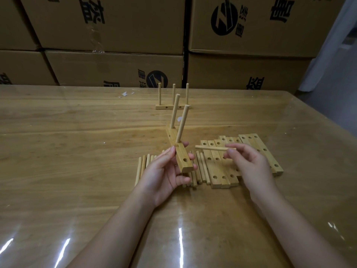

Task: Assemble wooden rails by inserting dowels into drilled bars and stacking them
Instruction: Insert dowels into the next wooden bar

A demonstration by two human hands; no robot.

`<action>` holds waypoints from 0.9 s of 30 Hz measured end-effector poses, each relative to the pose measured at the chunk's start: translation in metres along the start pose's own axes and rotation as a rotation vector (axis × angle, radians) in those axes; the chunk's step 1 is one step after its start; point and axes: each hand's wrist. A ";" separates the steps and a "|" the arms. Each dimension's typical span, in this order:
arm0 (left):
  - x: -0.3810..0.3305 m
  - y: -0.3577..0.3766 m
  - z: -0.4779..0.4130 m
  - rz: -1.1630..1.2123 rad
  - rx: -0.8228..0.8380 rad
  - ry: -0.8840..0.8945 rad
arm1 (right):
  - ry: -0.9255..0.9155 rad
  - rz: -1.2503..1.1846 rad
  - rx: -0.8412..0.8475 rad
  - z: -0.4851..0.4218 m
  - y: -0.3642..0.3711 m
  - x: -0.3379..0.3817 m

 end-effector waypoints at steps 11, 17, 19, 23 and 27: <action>0.000 0.000 0.001 -0.022 0.051 0.009 | 0.153 -0.388 0.008 -0.004 -0.003 -0.002; 0.001 -0.001 0.001 -0.025 0.057 0.010 | 0.155 -0.432 0.036 -0.004 -0.004 -0.003; 0.001 -0.001 0.000 -0.024 0.060 0.009 | 0.151 -0.434 0.056 -0.005 -0.005 -0.003; 0.001 -0.001 0.000 -0.026 0.060 0.005 | 0.111 -0.334 0.025 -0.006 -0.003 -0.005; 0.001 -0.001 -0.001 -0.032 0.058 0.000 | -0.118 -0.186 -0.006 -0.003 -0.001 0.000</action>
Point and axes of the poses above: each hand's wrist, its own z-axis away from the middle knuckle, its own y-axis out of the palm, x = y × z, and after that the axes turned 2 degrees about -y, right-handed
